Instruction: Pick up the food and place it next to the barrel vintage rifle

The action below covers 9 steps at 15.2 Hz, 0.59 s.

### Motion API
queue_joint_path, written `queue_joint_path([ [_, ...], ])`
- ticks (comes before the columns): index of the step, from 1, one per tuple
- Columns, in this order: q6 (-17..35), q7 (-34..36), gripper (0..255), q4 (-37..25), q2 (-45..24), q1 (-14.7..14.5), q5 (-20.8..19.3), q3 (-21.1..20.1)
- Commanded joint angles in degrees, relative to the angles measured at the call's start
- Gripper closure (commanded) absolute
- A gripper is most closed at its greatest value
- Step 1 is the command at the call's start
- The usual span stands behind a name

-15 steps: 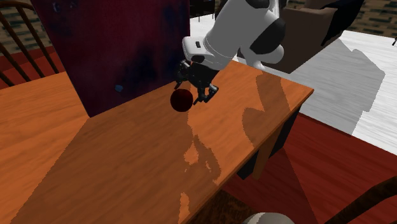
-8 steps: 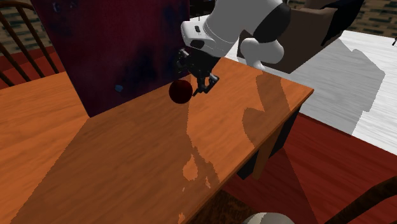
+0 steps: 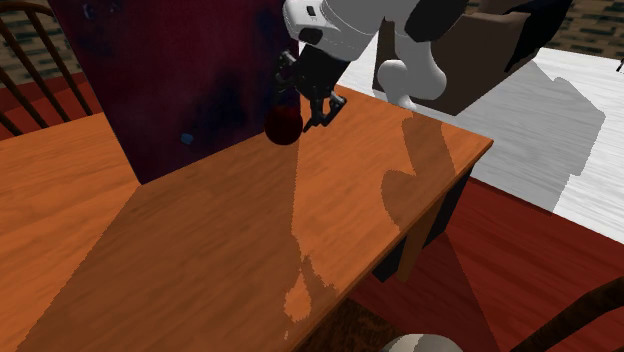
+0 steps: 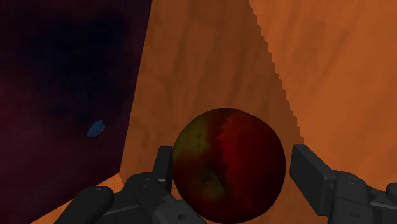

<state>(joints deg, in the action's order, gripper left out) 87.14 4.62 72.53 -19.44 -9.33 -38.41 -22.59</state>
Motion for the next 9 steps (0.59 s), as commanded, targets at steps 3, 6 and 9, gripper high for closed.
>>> queue_joint_path([
  [3, -3.4, -1.6, 255, -5.1, -1.4, -1.1, -0.7, 0.0],
  [6, -5.6, -2.7, 255, -8.6, -2.4, -1.9, -1.2, 0.1],
  [9, -0.5, -4.0, 255, 2.5, 5.4, 3.1, 1.9, 0.4],
])
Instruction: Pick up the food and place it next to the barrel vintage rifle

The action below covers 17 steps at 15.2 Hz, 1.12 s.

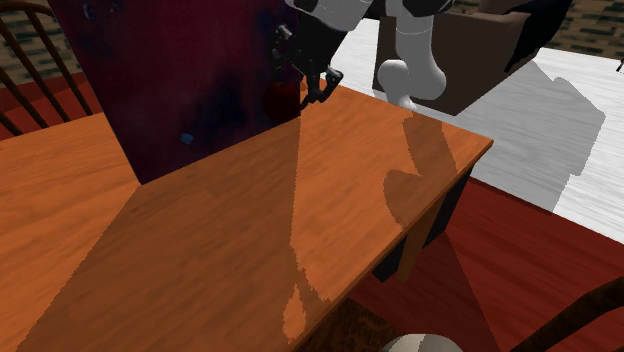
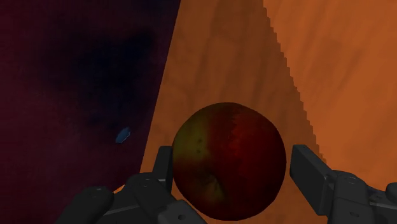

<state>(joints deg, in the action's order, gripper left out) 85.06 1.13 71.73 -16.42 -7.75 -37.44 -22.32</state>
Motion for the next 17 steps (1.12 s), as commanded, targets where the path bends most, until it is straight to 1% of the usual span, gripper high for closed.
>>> queue_joint_path([
  [1, 3.1, -1.2, 255, 6.4, 4.7, 2.9, 1.8, 0.4],
  [4, 7.4, -3.7, 255, 14.6, 11.0, 6.3, 4.3, 1.8],
  [7, 11.2, -6.7, 255, 21.6, 16.6, 8.9, 6.3, 3.8],
  [12, 16.6, -12.4, 255, 31.0, 24.5, 12.1, 8.6, 7.9],
  [17, 21.2, -18.3, 255, 38.3, 30.8, 14.5, 9.8, 12.6],
])
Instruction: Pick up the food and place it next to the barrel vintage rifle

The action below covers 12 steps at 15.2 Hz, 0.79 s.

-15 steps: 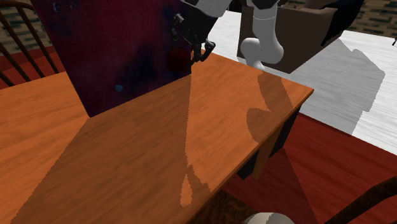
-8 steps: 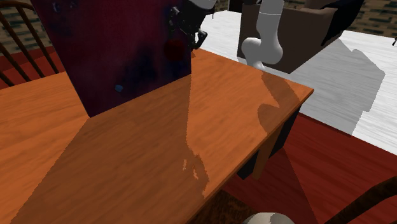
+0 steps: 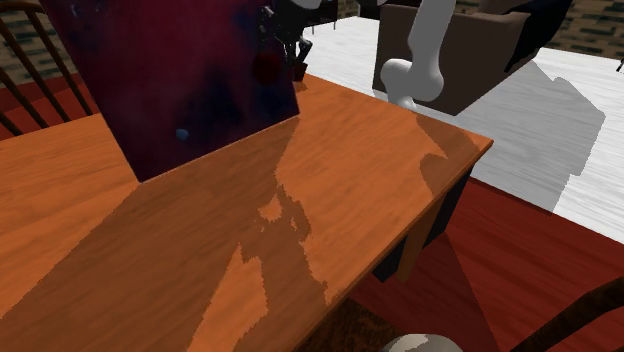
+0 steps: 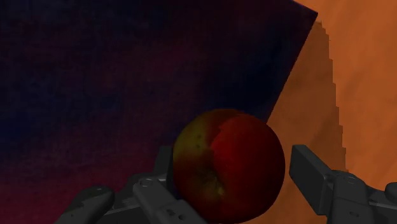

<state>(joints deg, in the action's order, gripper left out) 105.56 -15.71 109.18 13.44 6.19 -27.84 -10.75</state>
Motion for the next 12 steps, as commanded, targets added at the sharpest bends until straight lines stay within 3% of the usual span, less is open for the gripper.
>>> queue_joint_path([
  [1, 1.5, -2.7, 255, 2.1, 2.0, 1.0, 0.3, 2.0],
  [12, 9.5, -16.4, 255, 11.0, 9.8, 5.6, 0.1, 13.5],
])
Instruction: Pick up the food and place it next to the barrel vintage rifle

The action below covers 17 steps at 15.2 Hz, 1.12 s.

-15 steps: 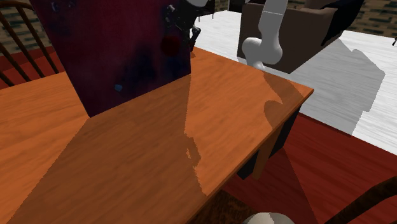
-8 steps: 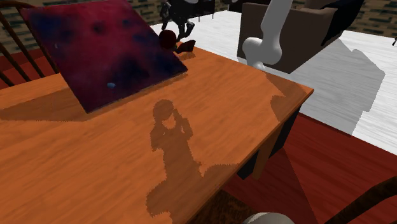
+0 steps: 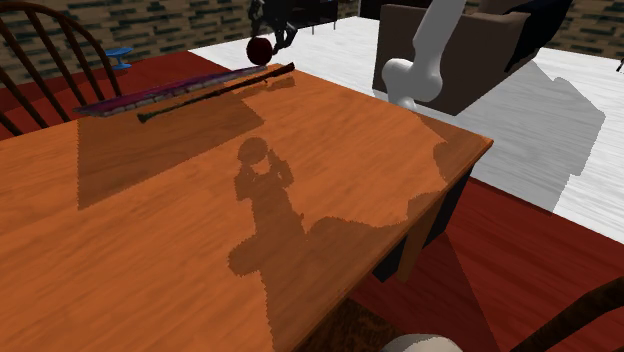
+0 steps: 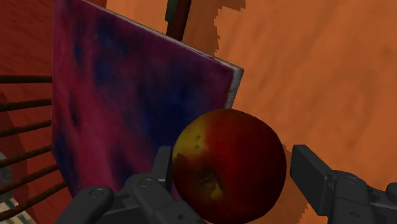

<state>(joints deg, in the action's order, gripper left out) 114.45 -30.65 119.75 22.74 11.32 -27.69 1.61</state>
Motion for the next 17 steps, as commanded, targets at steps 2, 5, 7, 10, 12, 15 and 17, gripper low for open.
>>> queue_joint_path([
  [2, 2.0, -4.1, 255, 1.2, 1.2, 1.2, -0.2, 3.4],
  [5, 3.9, -8.1, 255, 1.8, 1.7, 2.4, -0.3, 6.8],
  [7, 5.2, -10.8, 255, 1.9, 1.8, 3.2, -0.3, 9.1],
  [10, 7.0, -15.0, 255, 1.6, 1.4, 4.2, -0.1, 12.6],
  [12, 8.3, -17.9, 255, 1.1, 0.8, 4.8, 0.3, 15.0],
  [15, 10.0, -22.4, 255, -0.2, -0.5, 5.5, 1.2, 18.8],
  [17, 11.1, -25.5, 255, -1.4, -1.7, 5.8, 2.0, 21.3],
])
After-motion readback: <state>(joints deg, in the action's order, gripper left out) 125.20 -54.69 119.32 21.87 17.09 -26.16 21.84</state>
